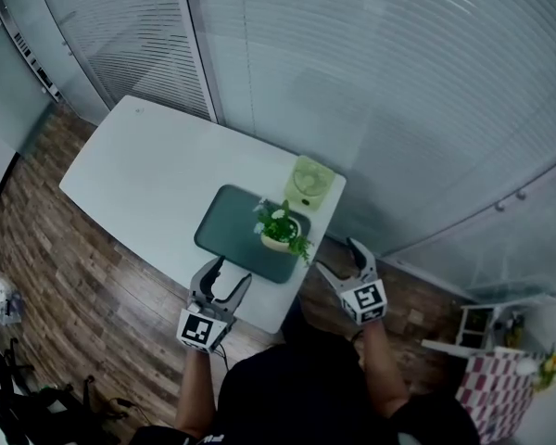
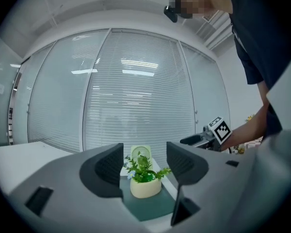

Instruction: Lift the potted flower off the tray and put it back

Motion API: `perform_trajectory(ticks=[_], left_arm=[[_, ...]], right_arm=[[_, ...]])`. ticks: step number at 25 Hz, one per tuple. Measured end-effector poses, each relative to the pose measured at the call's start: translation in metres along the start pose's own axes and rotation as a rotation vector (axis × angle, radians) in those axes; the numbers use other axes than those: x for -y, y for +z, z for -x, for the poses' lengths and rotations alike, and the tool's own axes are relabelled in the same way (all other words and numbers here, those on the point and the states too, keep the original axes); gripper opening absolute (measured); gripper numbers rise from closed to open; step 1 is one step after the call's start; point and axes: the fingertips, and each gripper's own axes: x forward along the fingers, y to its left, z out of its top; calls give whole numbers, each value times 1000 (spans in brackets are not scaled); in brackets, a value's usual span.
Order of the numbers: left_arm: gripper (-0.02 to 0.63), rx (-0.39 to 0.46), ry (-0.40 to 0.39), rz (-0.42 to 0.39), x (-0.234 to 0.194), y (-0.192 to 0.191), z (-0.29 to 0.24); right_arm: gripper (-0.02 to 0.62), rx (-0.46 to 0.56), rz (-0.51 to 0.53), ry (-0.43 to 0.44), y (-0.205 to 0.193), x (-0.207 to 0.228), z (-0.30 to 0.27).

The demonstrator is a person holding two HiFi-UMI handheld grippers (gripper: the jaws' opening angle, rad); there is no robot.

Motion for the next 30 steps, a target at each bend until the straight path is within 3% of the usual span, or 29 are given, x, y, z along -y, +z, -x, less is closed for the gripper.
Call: perform_trajectory(ticks=[10, 16, 30], left_arm=[[259, -72, -9, 15, -9, -29, -31], [259, -140, -37, -9, -10, -55, -48], [259, -269, -106, -35, -2, -118, -63]], right_arm=[[364, -72, -33, 24, -27, 17, -24], [364, -174, 62, 81, -56, 18, -44], [364, -245, 40, 177, -94, 4, -67]])
